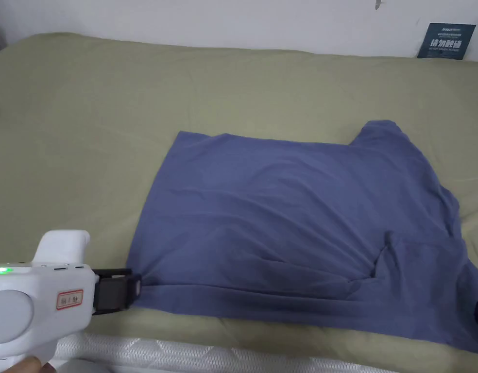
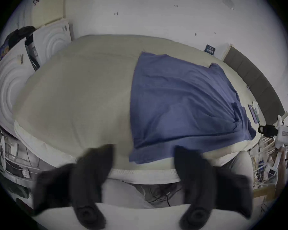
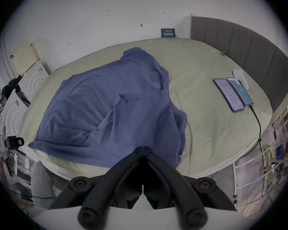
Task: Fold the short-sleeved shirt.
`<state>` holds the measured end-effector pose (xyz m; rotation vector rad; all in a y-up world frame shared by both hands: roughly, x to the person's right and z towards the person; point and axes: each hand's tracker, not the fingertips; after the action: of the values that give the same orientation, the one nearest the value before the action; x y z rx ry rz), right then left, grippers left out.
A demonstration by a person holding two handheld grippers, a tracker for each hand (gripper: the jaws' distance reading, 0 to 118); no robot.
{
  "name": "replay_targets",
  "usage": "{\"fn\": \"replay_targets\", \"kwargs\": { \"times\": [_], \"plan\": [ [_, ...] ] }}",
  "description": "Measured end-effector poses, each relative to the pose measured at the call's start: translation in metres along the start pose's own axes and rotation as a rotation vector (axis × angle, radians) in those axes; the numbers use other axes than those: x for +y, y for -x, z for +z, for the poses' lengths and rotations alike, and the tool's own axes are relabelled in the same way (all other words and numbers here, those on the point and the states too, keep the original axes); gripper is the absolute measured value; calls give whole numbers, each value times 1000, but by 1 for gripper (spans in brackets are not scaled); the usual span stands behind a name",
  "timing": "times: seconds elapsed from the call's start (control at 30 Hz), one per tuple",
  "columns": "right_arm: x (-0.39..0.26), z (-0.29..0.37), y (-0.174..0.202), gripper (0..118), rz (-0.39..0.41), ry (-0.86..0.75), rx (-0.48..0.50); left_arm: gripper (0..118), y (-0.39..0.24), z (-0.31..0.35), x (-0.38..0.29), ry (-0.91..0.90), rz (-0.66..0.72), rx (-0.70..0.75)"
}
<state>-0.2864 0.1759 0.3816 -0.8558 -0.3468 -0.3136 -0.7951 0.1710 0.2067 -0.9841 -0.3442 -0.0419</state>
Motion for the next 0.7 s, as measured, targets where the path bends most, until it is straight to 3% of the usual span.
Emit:
{"fn": "replay_targets", "kwargs": {
  "times": [0.27, 0.3, 0.33, 0.37, 0.43, 0.67, 0.7],
  "plan": [
    [-9, -13, -10, 0, -44, 38, 9, 85, -1, -46, 3, 107, -53, 11],
    [-9, -14, -9, 0, -41, 41, 5, 58, 1, -52, -1, 119, -62, 14],
    [-9, -14, -9, 0, -39, 46, 0, 11, -2, -56, -2, 141, -81, 39],
    [-10, -14, -10, 0, -35, 49, -1, 2, -5, -55, -4, 131, -55, 61],
    [-10, -11, -11, 0, -34, 46, -1, 2, -1, -54, -6, 138, -35, -10],
    [-7, -7, -24, 3, -39, 16, 0, 2, -12, -51, -4, 121, -93, 30],
    [-5, -6, -26, 37, -35, 9, -4, 2, -9, -51, -5, 120, -91, 28]
  ]
}}
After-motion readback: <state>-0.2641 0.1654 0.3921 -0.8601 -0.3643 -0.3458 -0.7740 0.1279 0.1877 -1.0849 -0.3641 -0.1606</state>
